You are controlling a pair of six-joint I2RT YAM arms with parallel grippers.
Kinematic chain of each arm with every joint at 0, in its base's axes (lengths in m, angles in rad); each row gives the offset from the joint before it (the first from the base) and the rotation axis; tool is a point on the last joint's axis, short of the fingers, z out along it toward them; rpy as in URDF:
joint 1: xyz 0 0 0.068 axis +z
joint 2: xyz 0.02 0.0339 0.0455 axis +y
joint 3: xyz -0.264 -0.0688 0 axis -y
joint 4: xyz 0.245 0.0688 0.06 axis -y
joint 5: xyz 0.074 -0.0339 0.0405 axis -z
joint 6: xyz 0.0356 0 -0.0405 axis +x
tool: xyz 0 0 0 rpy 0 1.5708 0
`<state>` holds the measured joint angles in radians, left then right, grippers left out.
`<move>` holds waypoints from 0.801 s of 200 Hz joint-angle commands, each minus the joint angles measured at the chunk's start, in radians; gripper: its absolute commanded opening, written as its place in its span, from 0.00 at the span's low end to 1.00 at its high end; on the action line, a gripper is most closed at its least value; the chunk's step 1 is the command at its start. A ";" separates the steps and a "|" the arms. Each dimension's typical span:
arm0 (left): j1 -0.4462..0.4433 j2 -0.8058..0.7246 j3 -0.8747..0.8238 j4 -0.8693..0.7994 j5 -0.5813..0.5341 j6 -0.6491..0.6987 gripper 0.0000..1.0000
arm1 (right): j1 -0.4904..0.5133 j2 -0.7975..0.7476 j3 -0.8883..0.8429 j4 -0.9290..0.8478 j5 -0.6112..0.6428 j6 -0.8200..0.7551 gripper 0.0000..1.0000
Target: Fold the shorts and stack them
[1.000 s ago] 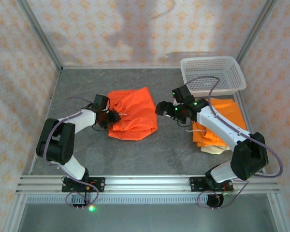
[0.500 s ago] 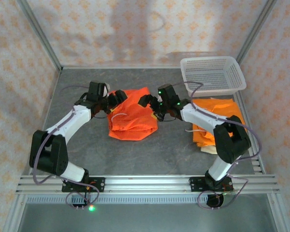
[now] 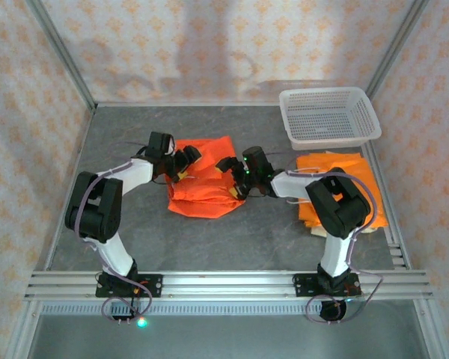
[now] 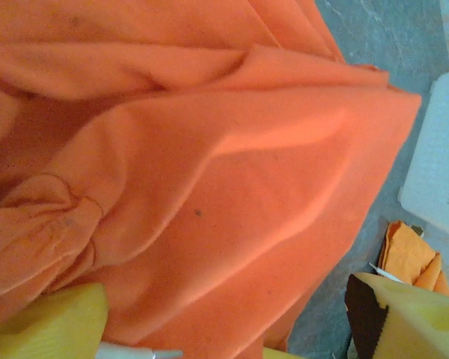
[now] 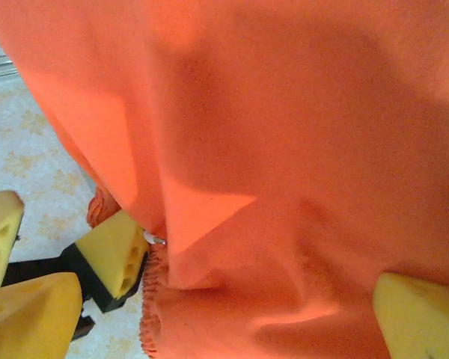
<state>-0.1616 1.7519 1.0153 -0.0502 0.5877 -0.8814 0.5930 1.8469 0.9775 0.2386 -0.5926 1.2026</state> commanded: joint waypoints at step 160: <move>0.039 -0.371 -0.177 -0.051 0.068 0.071 1.00 | -0.035 -0.116 0.093 -0.181 0.031 -0.119 0.99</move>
<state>-0.0994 1.4178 0.9234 -0.0700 0.6247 -0.8032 0.5873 1.7729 0.9649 0.1768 -0.5919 1.1477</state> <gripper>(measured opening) 0.955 0.996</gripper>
